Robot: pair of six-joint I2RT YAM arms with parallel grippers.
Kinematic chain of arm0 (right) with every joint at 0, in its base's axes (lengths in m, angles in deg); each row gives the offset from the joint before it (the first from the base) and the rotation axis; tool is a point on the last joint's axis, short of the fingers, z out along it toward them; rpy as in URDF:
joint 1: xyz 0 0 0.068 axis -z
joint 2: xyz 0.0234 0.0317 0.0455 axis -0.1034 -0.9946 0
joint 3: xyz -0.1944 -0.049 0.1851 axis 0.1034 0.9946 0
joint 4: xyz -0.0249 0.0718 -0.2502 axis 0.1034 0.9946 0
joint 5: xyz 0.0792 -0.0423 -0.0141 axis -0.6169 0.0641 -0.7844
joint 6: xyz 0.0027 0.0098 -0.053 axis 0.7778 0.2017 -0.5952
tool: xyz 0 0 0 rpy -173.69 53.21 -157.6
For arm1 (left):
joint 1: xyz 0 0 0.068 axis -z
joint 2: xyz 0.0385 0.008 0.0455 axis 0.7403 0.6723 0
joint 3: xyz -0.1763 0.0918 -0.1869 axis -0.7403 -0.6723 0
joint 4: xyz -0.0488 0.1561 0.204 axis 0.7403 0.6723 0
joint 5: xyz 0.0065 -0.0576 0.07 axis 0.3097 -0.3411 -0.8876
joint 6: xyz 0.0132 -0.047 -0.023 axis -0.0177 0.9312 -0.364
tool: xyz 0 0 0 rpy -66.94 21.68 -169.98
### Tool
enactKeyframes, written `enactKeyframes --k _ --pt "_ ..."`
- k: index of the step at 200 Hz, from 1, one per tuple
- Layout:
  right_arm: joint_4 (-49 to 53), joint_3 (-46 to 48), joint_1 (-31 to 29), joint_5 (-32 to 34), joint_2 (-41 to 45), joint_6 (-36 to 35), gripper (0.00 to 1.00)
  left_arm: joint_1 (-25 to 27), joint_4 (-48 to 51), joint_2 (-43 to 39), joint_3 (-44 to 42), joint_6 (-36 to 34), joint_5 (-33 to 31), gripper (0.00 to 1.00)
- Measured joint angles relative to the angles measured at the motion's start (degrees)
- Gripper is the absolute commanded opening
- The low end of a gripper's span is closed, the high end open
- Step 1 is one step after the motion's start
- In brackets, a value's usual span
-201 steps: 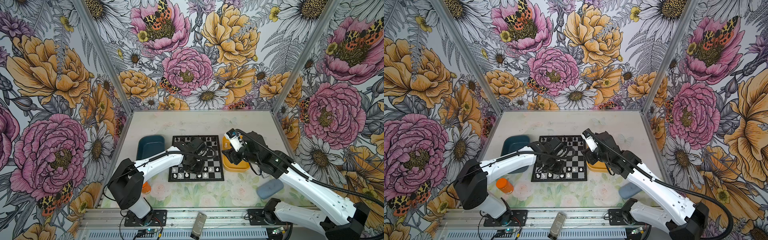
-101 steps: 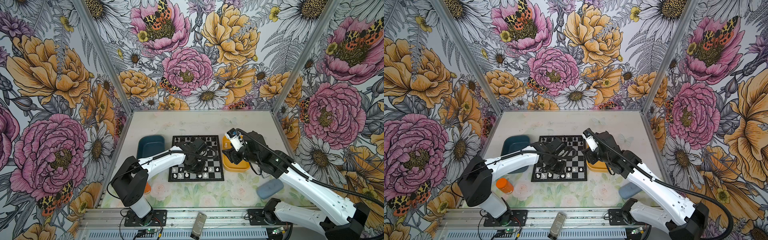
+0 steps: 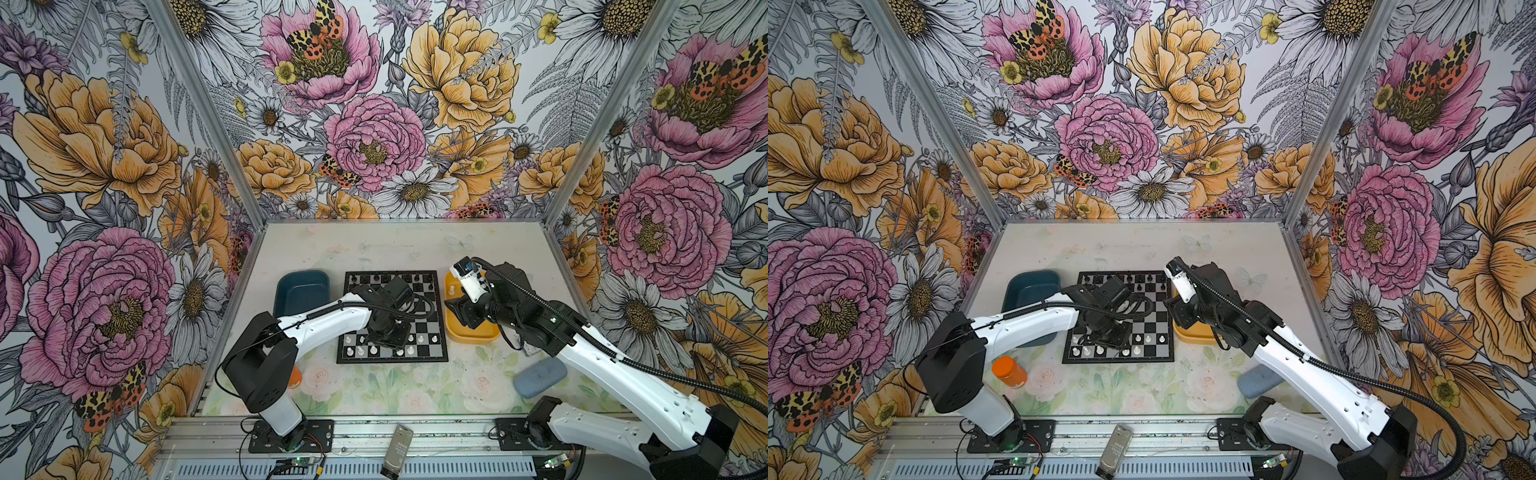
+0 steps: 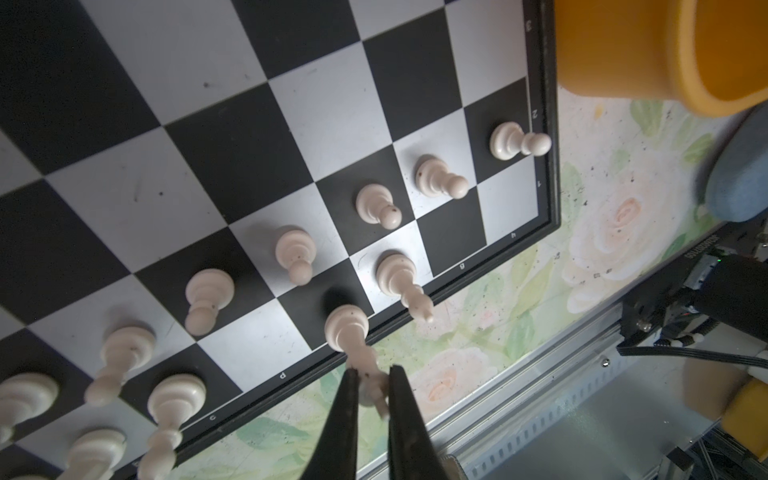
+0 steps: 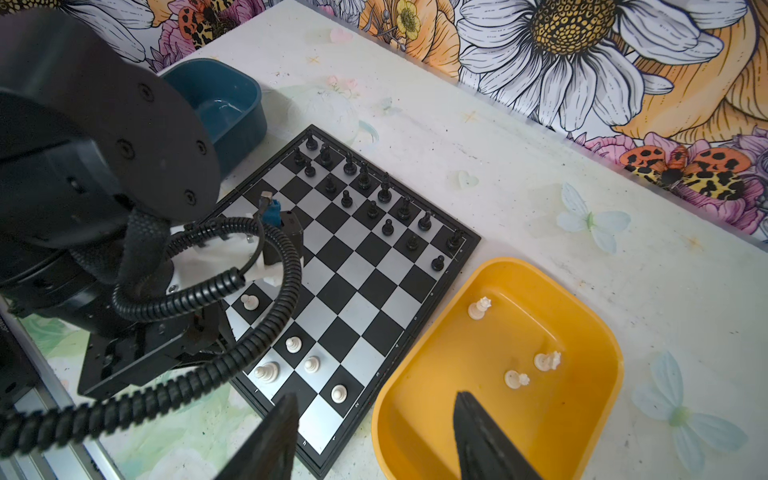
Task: Set up the chess pieces on the board
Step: 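Lower the white king with the left gripper toward the nearest row's end square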
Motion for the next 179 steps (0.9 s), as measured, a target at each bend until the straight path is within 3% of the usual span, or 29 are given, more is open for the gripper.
enactKeyframes --k 179 --pt "0.00 0.33 0.02 -0.44 -0.31 0.22 0.61 -0.52 -0.70 0.33 -1.01 0.00 0.07 0.00"
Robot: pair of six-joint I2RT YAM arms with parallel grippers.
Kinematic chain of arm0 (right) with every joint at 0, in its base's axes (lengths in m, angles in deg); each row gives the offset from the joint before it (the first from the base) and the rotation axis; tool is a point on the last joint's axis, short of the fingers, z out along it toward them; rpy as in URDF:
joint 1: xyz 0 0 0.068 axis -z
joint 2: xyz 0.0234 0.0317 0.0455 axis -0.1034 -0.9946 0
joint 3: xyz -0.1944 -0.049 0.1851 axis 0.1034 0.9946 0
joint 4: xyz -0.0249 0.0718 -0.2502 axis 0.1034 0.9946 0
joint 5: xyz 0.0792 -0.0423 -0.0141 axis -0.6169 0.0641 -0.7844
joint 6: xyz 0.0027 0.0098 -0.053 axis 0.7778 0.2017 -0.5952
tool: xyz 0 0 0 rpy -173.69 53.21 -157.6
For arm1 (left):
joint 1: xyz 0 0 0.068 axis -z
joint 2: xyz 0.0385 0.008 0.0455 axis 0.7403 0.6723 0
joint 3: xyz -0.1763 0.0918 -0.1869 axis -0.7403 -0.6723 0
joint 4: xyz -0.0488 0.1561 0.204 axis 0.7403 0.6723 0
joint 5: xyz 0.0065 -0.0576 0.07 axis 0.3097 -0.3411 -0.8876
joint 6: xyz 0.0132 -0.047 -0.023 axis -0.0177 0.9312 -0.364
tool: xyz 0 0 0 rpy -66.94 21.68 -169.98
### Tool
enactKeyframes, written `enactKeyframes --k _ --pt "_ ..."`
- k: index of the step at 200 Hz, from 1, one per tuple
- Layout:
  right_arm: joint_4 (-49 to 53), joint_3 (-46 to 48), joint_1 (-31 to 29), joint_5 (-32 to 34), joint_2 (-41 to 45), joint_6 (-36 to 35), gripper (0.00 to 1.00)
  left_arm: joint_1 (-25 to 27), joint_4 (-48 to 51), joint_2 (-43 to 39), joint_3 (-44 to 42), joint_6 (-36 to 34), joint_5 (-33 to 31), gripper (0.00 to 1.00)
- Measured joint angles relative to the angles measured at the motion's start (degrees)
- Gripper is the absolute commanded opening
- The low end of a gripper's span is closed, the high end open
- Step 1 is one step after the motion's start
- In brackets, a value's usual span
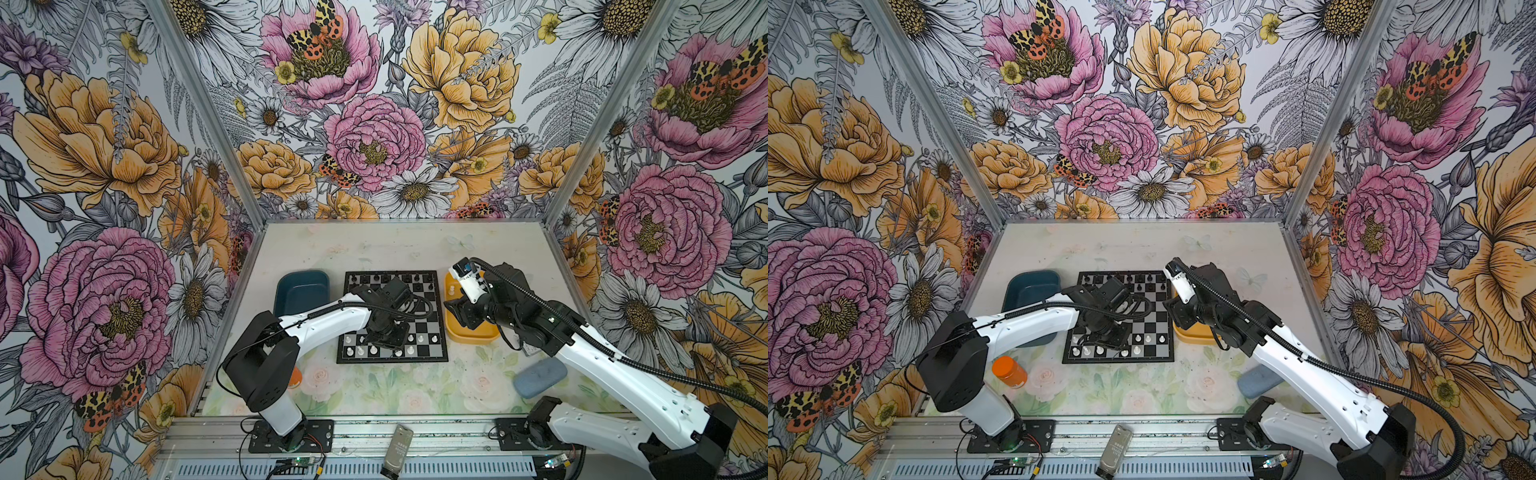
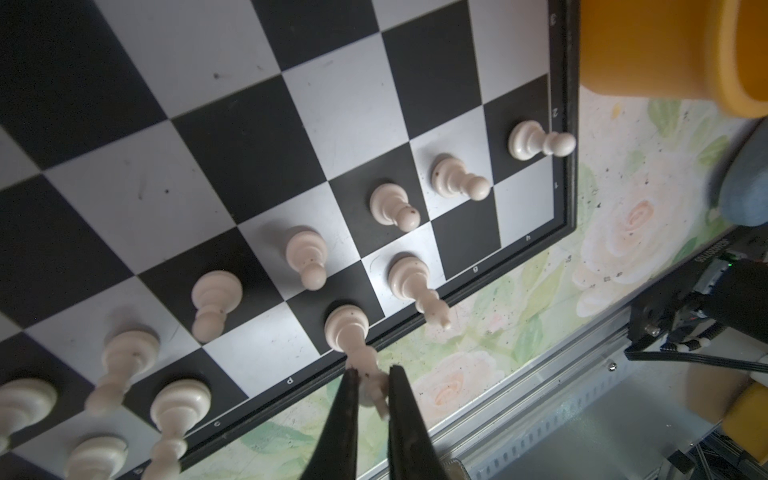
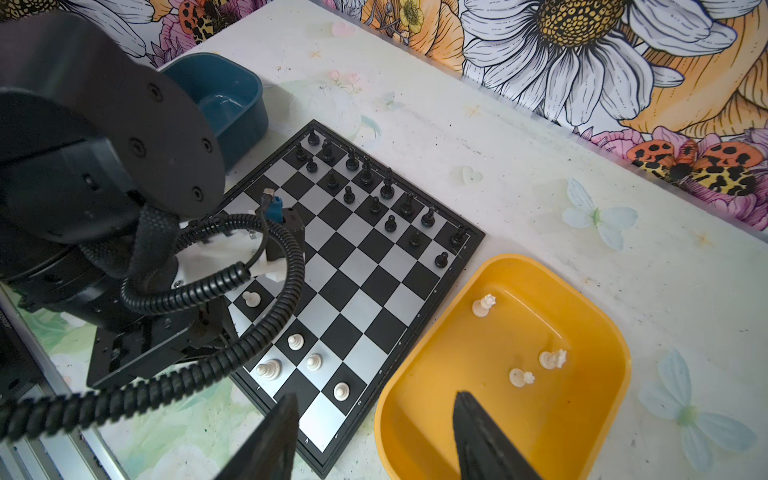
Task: Set up the chess pieces on the board
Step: 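Lower the white king with the left gripper toward the nearest row's end square, then open the left gripper and lift away while the right gripper hovers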
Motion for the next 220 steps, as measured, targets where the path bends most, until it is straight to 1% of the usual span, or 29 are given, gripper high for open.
enactKeyframes --k 80,114,137,169,207,220 --pt "0.00 0.00 0.26 -0.02 0.00 0.00 0.61 -0.13 -0.20 0.04 0.00 0.00 0.15 0.00" --pt "0.00 0.00 0.37 -0.02 0.00 0.00 0.61 -0.31 -0.22 0.04 0.00 0.00 0.20 0.10" --pt "-0.02 0.04 0.37 -0.02 0.00 0.00 0.61 -0.35 -0.24 0.04 0.00 0.00 0.33 0.15" --pt "0.00 0.11 0.37 -0.02 0.00 0.00 0.61 -0.37 -0.24 0.04 0.00 0.00 0.35 0.19" --pt "0.00 0.11 0.37 0.00 0.00 0.02 0.61 -0.37 -0.26 0.04 0.00 0.02 0.37 0.21" --pt "-0.02 0.13 0.37 0.00 0.00 0.02 0.61 -0.37 -0.35 0.04 -0.07 -0.02 0.37 0.24"
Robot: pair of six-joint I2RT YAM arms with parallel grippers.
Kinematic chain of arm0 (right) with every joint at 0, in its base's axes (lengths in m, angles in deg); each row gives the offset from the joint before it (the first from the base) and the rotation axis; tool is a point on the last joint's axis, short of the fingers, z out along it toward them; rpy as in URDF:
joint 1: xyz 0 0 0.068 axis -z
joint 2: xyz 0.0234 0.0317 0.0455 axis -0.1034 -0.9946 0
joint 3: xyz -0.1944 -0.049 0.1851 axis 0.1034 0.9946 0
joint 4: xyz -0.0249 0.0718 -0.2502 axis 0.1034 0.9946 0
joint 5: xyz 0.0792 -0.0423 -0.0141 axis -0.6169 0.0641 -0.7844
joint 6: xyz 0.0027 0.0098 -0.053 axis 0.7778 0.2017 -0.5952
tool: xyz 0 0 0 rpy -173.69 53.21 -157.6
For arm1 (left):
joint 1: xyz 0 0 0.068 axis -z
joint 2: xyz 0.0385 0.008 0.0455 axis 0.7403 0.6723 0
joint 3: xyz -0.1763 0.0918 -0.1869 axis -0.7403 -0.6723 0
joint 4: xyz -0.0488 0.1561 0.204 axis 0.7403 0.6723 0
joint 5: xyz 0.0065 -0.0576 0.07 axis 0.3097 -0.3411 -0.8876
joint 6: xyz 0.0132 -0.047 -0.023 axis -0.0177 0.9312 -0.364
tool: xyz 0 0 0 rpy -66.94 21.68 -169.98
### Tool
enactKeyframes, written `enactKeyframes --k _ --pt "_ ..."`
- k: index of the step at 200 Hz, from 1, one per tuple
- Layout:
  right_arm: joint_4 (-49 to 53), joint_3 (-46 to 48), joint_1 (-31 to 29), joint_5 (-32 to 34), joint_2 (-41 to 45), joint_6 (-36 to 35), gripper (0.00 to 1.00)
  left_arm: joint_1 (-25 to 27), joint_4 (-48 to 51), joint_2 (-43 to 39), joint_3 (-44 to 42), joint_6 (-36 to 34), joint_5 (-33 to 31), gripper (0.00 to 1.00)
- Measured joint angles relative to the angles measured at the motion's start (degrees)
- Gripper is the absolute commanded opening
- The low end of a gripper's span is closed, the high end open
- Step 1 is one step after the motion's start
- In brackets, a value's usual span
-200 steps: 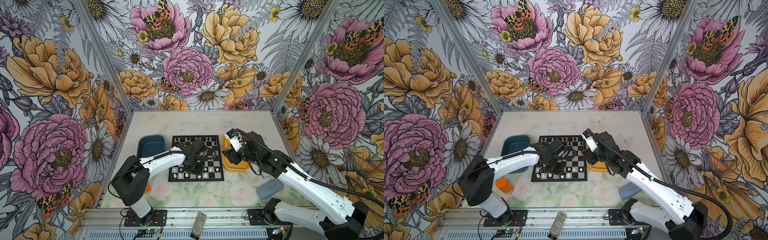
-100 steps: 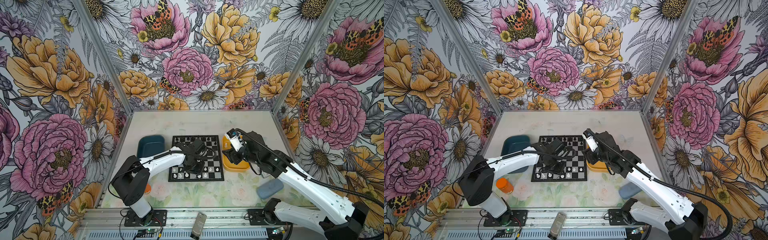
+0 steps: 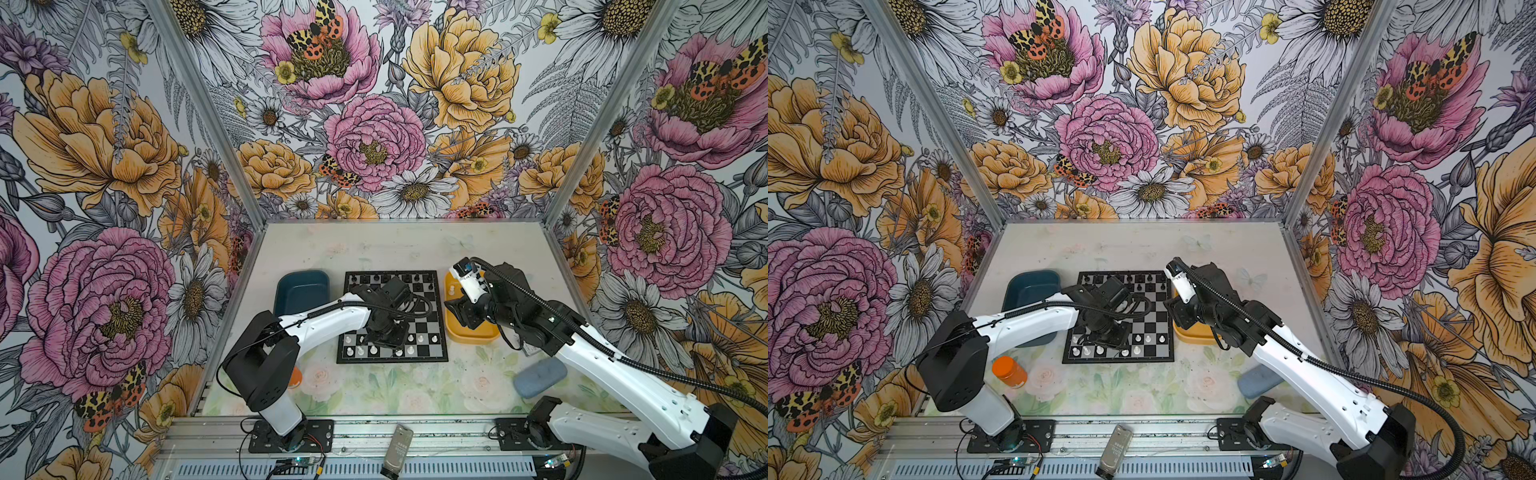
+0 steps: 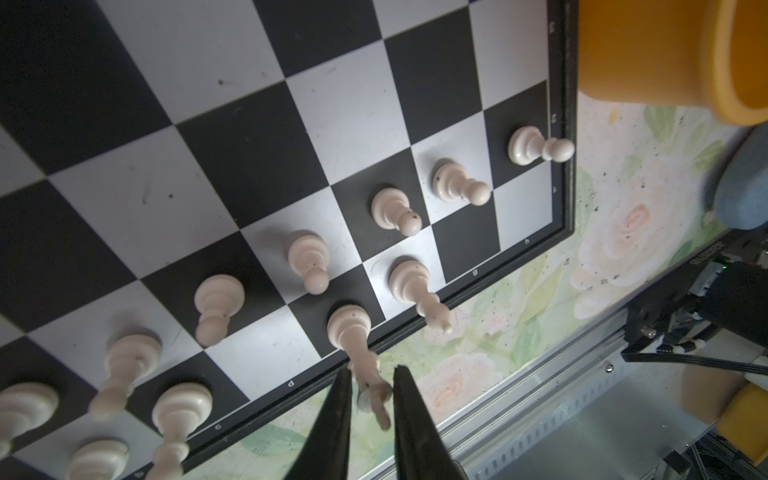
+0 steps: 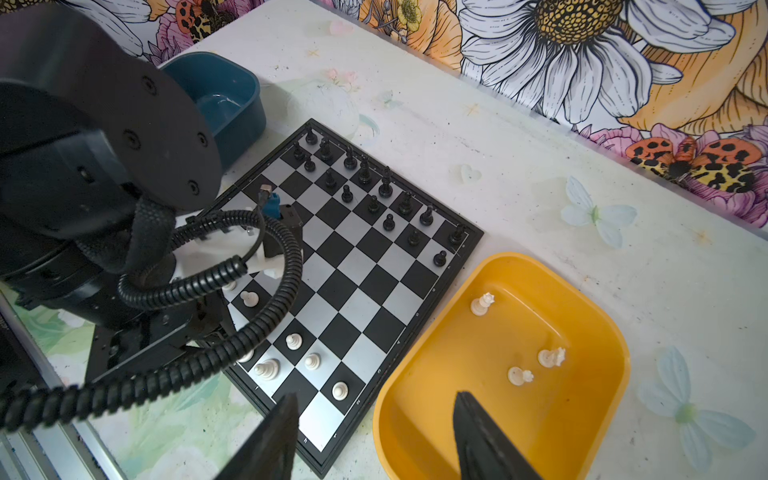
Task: Set up the chess pieces on the board
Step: 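Open the left gripper and lift away while the right gripper hovers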
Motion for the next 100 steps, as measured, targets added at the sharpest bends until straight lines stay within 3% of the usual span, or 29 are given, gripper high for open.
enactKeyframes --k 100 --pt "0.00 0.17 0.00 0.00 0.00 0.00 0.62 0.00 1.03 -1.36 -0.28 0.02 -0.04 0.31"
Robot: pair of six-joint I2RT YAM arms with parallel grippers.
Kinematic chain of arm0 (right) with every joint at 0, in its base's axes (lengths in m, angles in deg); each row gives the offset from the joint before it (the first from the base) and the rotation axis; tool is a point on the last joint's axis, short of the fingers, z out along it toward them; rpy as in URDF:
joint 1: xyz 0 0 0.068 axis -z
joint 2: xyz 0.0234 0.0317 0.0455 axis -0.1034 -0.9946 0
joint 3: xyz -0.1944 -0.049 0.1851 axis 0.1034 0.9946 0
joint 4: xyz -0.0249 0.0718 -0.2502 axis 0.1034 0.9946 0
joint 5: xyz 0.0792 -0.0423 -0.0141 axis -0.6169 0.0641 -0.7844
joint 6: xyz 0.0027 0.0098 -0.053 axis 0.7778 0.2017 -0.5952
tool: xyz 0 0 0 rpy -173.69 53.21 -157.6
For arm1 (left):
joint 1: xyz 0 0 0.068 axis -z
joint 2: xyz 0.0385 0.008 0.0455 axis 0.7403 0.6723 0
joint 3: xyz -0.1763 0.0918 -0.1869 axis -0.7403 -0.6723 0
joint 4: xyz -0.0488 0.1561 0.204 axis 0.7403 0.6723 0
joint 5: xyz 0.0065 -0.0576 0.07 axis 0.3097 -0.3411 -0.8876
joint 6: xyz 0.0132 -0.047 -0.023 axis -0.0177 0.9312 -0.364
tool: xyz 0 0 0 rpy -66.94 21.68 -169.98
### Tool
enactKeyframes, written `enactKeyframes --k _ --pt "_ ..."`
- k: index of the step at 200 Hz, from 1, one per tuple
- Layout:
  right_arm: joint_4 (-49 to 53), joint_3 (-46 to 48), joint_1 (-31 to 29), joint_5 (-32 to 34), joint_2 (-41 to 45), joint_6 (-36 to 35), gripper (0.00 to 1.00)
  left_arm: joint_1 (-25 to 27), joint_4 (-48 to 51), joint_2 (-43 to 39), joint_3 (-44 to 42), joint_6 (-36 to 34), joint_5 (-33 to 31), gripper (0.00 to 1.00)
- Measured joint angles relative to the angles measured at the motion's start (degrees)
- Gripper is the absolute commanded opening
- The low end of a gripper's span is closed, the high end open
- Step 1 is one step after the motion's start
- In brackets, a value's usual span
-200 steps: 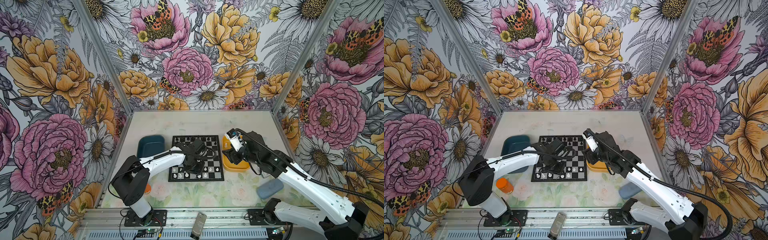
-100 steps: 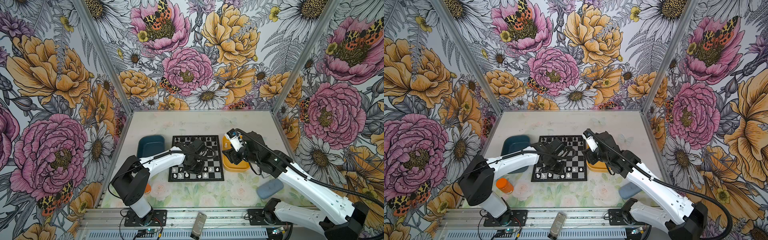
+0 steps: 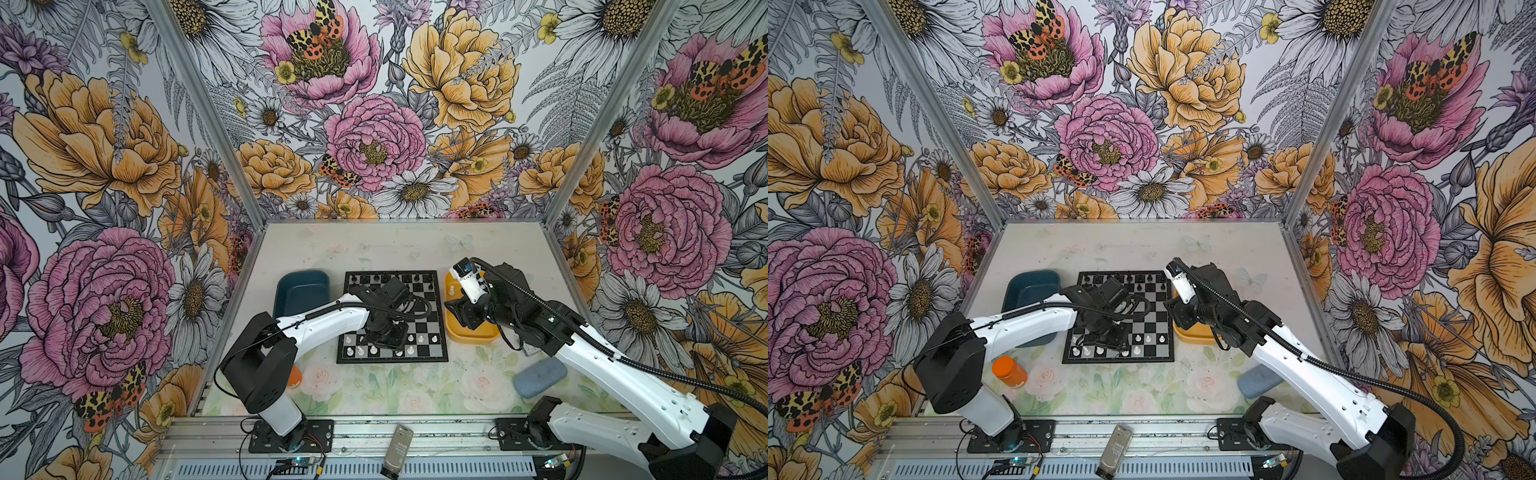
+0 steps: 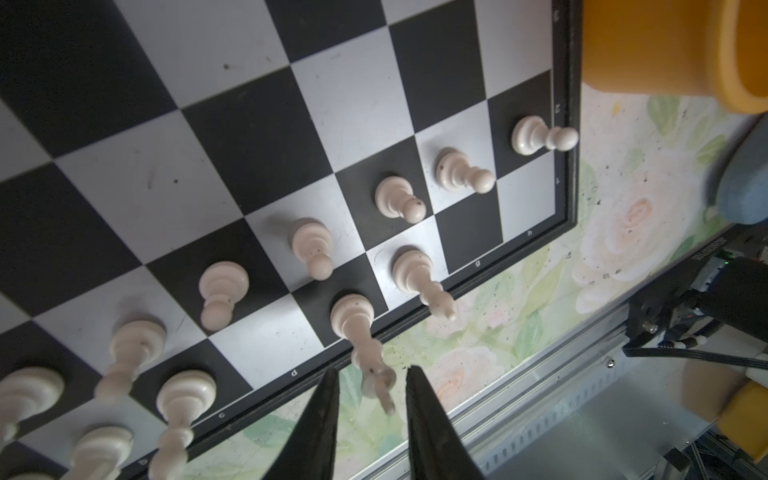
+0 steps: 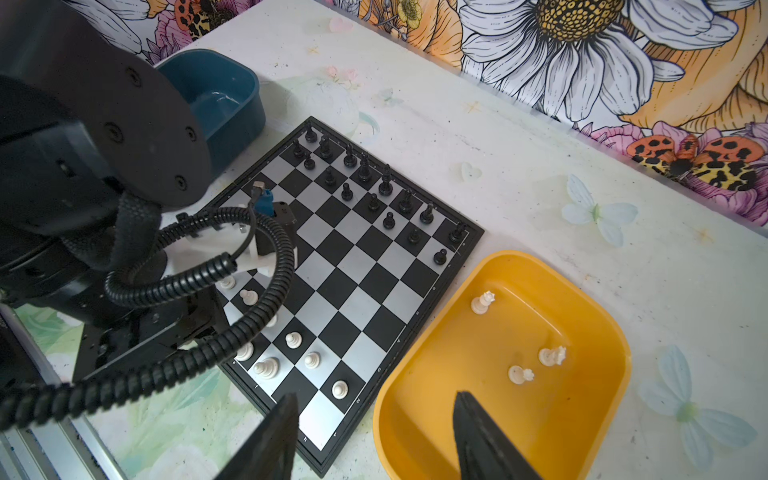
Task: Set up the chess pieces on the board
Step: 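Open the left gripper and lift away while the right gripper hovers, then draw the left arm back while the right gripper moves over the yellow tray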
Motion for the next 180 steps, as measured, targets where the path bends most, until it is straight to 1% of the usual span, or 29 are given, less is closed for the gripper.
enactKeyframes --k 26,60,79,105,119,147,157,180 --pt "0.00 0.00 0.00 0.00 0.00 0.00 0.62 0.00 1.60 -1.25 1.53 -0.22 -0.22 0.31" --pt "0.00 0.00 0.74 0.04 -0.50 0.17 0.62 -0.24 4.02 -3.93 5.95 -1.49 -1.14 0.31" --pt "0.00 0.00 1.42 0.04 -1.55 0.57 0.62 -1.33 4.81 -6.34 9.11 -2.32 -2.36 0.32" --pt "0.02 0.00 3.02 0.04 -2.93 1.53 0.62 -3.93 4.55 -9.42 13.66 -4.00 -6.05 0.32" --pt "0.15 -0.20 3.91 0.04 -3.78 1.95 0.61 -5.70 2.03 -11.28 14.47 -4.57 -7.78 0.32" --pt "1.14 -2.60 5.92 0.04 -6.36 3.45 0.60 -9.99 -5.84 -15.21 12.81 -4.76 -8.46 0.32" --pt "1.27 -3.56 6.80 0.02 -7.21 4.04 0.59 -11.78 -9.60 -16.98 11.13 -4.76 -9.25 0.32" --pt "1.77 -5.88 9.03 0.00 -9.70 5.44 0.59 -15.76 -18.62 -22.12 4.96 -4.92 -11.47 0.39"
